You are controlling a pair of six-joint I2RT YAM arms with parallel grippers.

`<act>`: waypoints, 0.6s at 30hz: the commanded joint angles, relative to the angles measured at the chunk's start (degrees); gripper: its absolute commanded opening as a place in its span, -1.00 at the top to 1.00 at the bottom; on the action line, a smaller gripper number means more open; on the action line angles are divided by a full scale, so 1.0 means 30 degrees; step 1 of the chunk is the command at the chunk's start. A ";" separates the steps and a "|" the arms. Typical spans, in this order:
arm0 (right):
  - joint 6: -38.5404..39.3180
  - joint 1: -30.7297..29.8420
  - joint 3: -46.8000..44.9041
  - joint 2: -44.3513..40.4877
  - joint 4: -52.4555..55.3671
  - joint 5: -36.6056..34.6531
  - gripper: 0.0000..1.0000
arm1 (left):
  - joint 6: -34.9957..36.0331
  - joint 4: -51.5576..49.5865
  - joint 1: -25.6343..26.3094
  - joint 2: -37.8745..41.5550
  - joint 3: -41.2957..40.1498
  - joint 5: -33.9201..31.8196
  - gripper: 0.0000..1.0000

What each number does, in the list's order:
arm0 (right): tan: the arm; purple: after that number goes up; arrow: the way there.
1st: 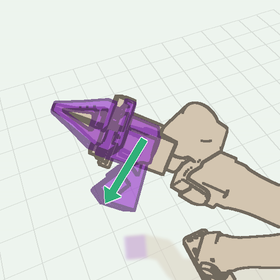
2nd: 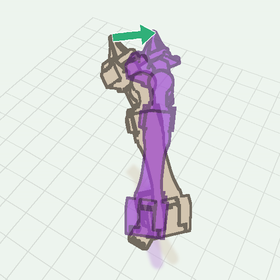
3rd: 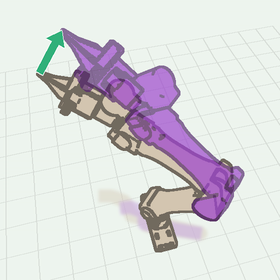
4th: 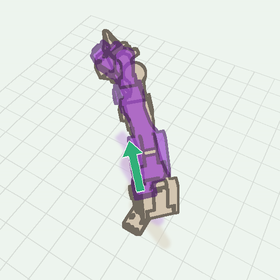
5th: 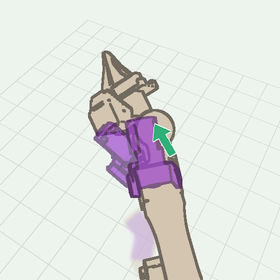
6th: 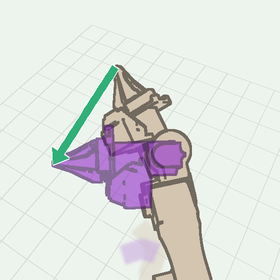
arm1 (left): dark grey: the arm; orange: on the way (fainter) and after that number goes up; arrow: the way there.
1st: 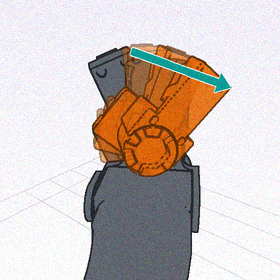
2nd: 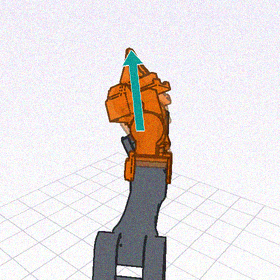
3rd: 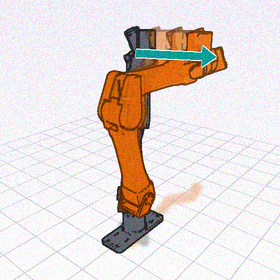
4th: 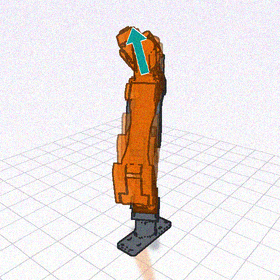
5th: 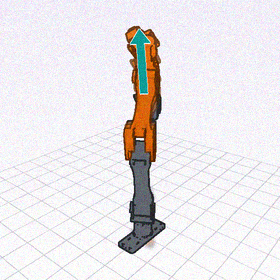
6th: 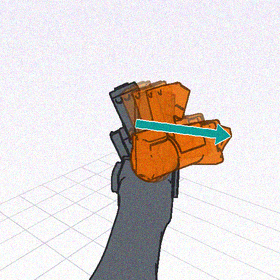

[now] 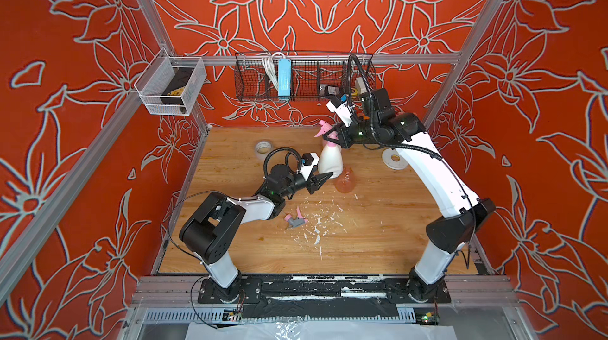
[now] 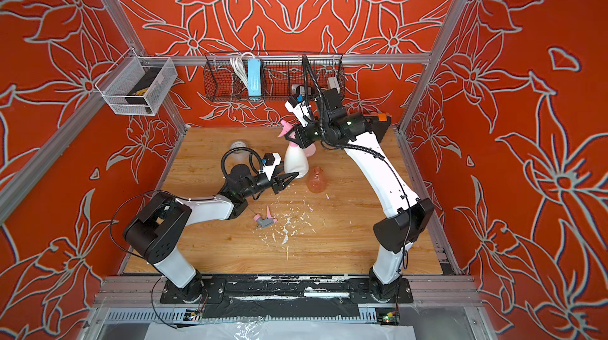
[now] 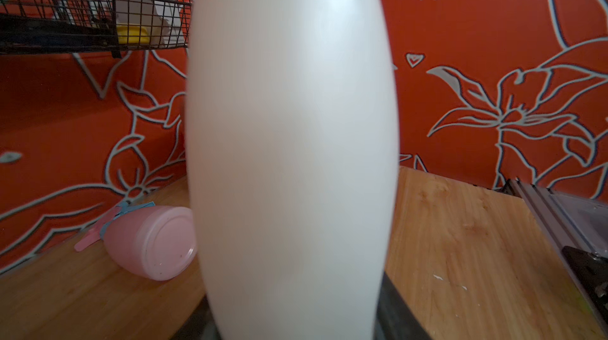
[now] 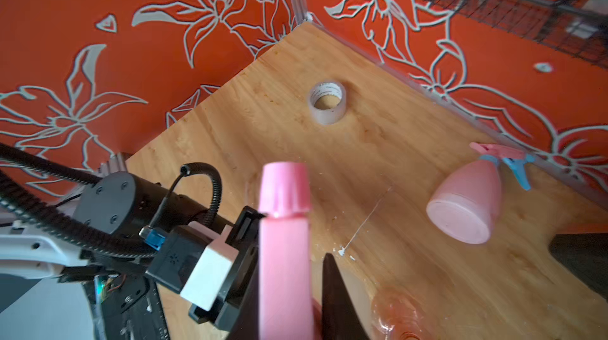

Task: Attach spray nozzles to spray bottles
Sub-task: Screw the spray nozzle on the spray bottle.

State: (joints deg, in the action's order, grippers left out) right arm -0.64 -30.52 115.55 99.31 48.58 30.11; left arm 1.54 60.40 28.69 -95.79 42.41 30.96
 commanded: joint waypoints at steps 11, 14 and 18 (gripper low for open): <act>-0.2960 -0.2162 0.0063 0.0501 0.3256 -0.8396 1.00 | 0.1047 -0.0199 0.0325 0.1572 0.1972 -0.6393 0.36; -0.6338 -0.2771 0.1638 0.1773 0.5531 -1.1336 1.00 | 0.1946 0.0616 0.1292 0.1435 0.2059 -1.0279 0.37; -1.0391 -0.3624 0.2860 0.2795 0.7116 -1.4647 1.00 | 0.3173 0.2082 0.3200 0.0771 0.2477 -1.5823 0.36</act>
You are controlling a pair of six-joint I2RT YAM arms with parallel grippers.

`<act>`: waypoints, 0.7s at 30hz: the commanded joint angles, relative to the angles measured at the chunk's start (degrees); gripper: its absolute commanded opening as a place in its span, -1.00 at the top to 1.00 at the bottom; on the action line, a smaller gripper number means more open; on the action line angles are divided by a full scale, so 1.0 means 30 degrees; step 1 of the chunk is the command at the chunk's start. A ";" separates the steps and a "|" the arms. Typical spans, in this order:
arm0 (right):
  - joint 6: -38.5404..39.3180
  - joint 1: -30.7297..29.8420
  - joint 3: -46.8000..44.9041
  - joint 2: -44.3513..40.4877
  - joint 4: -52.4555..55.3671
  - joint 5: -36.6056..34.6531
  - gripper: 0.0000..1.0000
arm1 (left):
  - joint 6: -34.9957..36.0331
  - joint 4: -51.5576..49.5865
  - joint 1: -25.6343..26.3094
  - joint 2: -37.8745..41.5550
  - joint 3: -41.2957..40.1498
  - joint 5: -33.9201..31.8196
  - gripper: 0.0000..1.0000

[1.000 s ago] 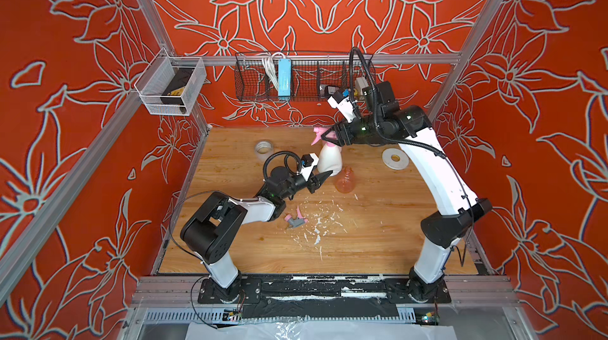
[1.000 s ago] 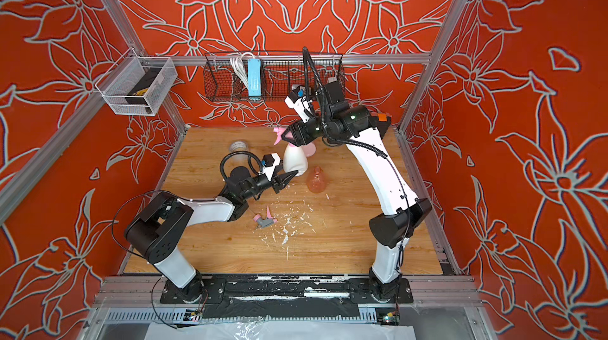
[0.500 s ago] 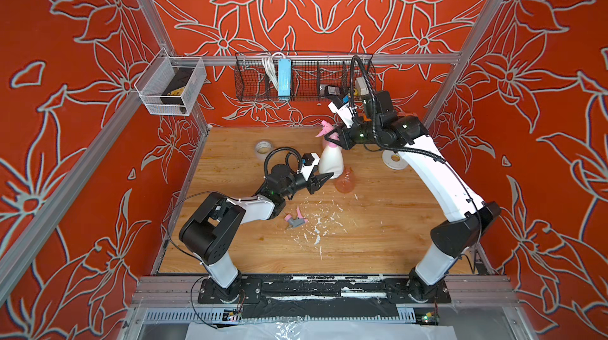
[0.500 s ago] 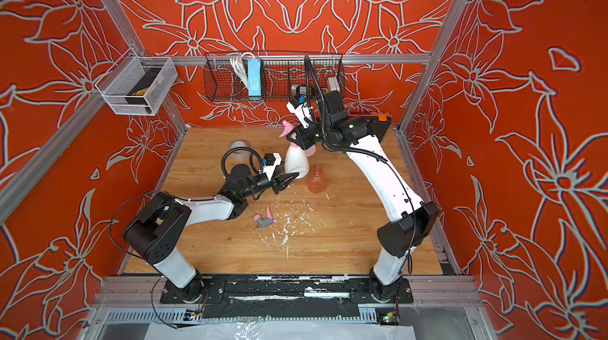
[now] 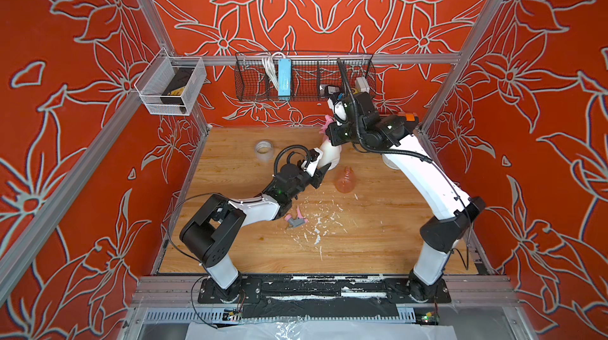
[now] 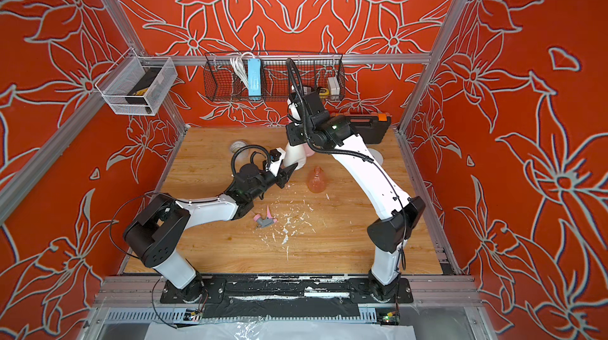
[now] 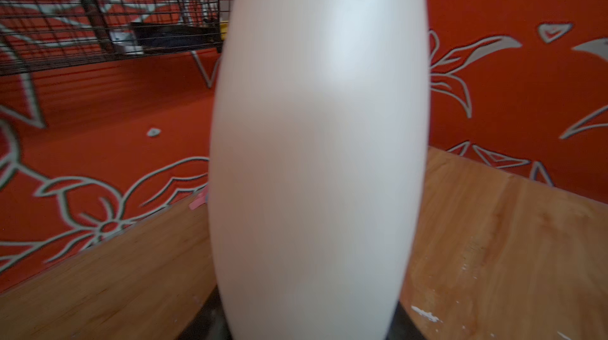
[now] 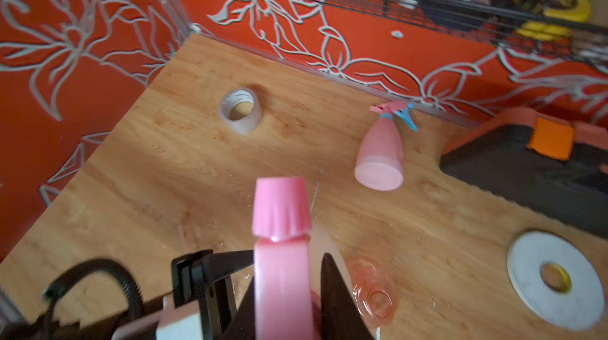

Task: Attach spray nozzles to spray bottles
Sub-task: Screw the spray nozzle on the spray bottle.

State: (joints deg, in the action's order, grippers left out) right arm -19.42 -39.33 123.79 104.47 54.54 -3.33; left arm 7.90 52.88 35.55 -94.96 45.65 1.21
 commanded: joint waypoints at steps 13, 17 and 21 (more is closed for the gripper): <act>-0.6741 -0.0880 -0.2173 -0.0584 0.3259 -0.5415 1.00 | 0.1692 0.7311 0.3443 -0.0217 0.0150 -0.9209 0.00; -0.6128 -0.0702 -0.1703 -0.0444 0.3494 -0.5585 1.00 | 0.1715 0.6332 0.3443 -0.0005 -0.0099 -0.7604 -0.61; -0.5572 -0.0173 -0.1221 -0.0507 0.3681 -0.5629 1.00 | 0.1721 0.6536 0.3443 0.0167 -0.0752 -0.7124 -0.96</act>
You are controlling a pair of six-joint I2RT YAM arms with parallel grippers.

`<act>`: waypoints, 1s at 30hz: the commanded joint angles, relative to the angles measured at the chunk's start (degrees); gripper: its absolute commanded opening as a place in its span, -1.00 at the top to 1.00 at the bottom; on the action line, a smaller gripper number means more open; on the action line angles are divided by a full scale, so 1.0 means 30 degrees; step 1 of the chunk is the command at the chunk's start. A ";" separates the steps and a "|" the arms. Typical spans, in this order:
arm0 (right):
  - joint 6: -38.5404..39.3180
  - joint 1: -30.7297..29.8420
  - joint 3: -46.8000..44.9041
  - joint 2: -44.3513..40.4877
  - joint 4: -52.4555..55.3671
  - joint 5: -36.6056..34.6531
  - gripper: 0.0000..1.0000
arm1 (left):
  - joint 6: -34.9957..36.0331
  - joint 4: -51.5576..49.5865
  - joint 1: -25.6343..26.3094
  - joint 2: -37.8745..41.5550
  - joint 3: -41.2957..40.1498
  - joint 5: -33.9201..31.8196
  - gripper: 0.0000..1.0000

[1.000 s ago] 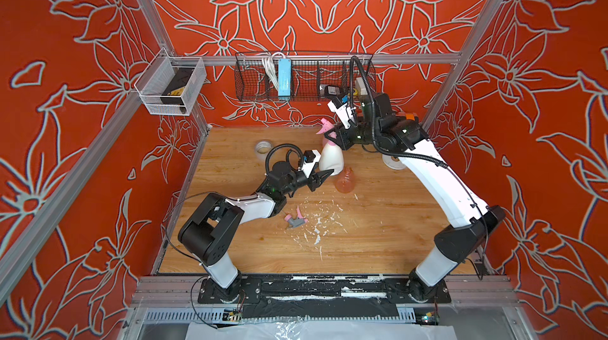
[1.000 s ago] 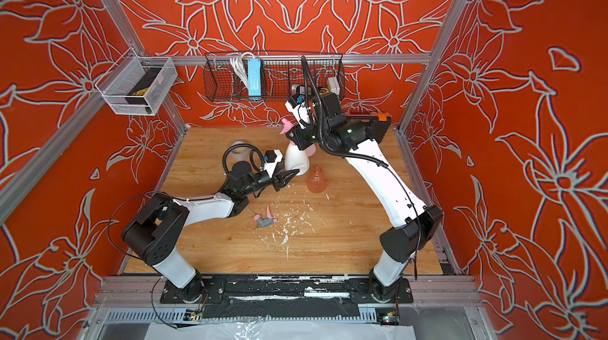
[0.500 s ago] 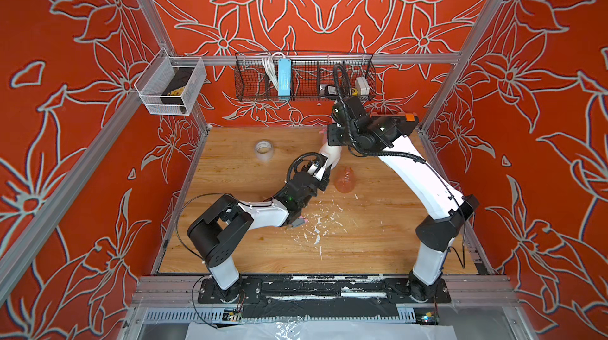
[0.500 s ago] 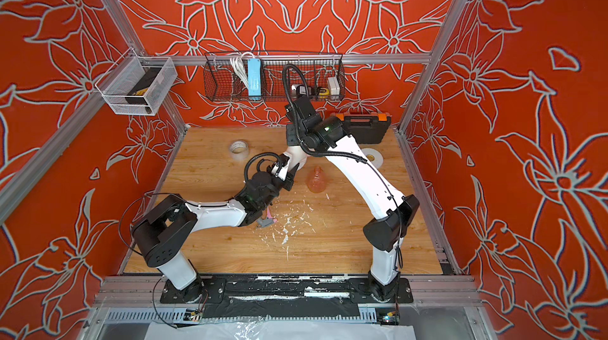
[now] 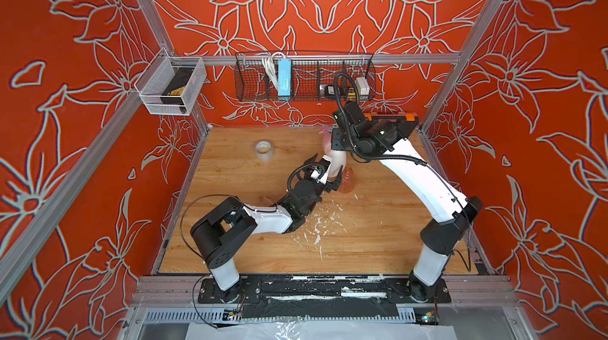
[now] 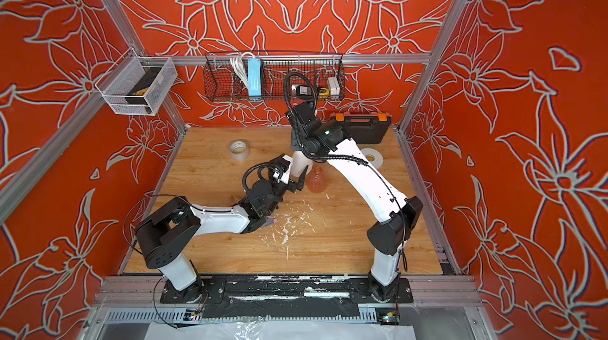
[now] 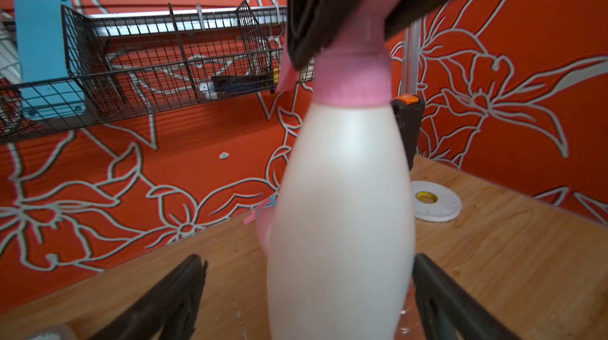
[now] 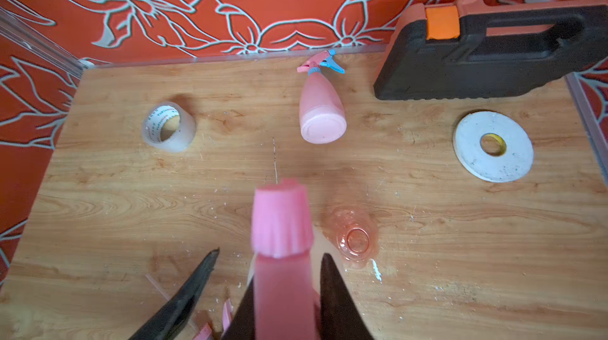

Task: Attach spray nozzles to spray bottles
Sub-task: Screw the spray nozzle on the spray bottle, then place the spray bottle at the center of the board.

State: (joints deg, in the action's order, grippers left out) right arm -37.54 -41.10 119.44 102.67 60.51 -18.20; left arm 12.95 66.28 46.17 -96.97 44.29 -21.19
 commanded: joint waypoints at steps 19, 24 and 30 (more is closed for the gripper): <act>0.5453 0.8462 -0.9901 -0.1677 -1.2082 0.4224 1.00 | -0.7477 -0.7341 -0.4316 0.3423 -0.2075 -0.0784 -0.96; 0.5609 0.9134 -0.9298 0.0539 -1.2660 0.4920 1.00 | -0.9098 -0.9157 -0.5181 0.3143 -0.1525 -0.0860 -0.96; 0.6189 0.9205 -0.8235 0.2292 -1.1280 0.4731 0.88 | -1.0018 -0.9351 -0.5678 0.3055 -0.1371 -0.0333 -0.96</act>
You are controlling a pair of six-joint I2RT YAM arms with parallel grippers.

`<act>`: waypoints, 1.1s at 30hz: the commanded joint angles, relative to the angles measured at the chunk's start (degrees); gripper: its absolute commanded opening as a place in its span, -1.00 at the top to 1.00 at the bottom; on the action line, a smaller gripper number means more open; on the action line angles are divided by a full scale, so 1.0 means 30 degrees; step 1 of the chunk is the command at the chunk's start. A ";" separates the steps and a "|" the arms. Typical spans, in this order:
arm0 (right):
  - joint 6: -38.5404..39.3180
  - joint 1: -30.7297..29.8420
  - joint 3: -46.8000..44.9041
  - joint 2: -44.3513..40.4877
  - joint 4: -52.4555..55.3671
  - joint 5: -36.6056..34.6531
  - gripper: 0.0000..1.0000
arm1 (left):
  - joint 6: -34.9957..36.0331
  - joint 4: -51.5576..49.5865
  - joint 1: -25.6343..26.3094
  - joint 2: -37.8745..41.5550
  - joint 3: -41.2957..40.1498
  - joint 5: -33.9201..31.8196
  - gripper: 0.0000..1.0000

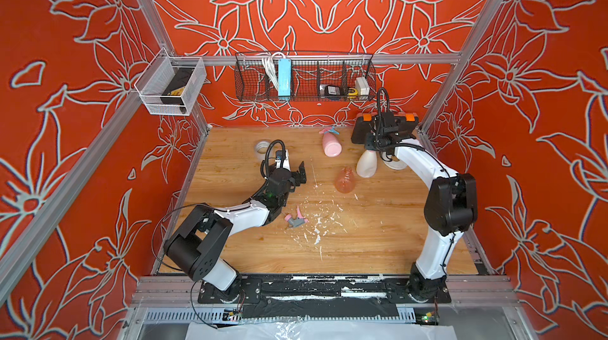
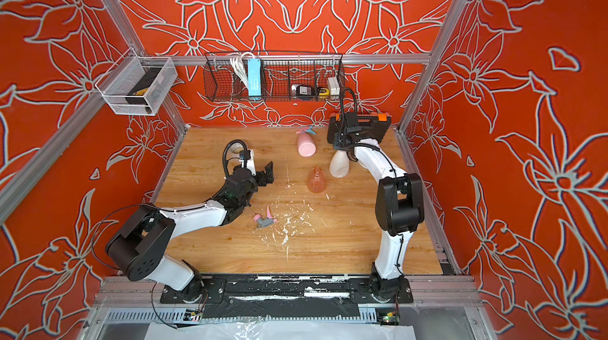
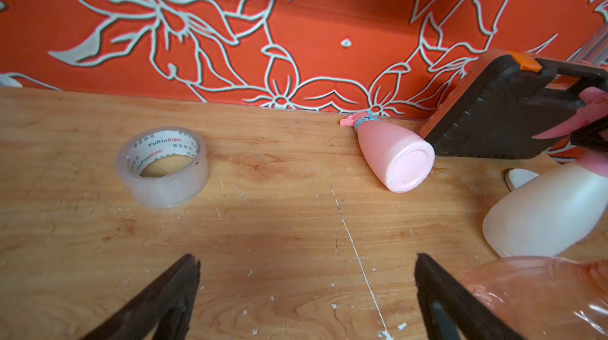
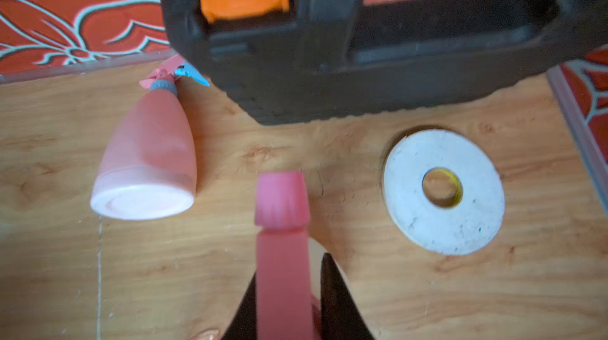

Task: Attach spray nozzles to spray bottles
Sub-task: Place the spray bottle at the center of the board.

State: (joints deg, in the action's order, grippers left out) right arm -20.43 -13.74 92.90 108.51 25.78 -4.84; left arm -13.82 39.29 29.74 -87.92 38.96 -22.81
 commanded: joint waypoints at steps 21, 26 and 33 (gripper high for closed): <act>0.0965 -0.0269 -0.1006 -0.3379 0.1319 0.1055 -0.24 | -0.3541 -0.2037 -0.1676 0.1383 0.0115 0.1102 -0.86; 0.1885 -0.2120 -0.1715 -0.5958 0.2918 0.0625 -0.29 | -0.3908 -0.2416 -0.2056 0.1635 -0.0066 0.1452 -0.85; 0.1584 -0.4927 -0.5499 -0.6531 -0.0431 0.1466 -0.22 | -0.4395 -0.1778 -0.2295 0.1789 -0.0820 0.2348 -0.76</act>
State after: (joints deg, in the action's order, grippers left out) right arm -15.97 -28.03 80.68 86.30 27.90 -1.63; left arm -25.41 32.91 23.18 -83.79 37.58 -17.61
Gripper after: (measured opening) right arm 0.611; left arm 0.881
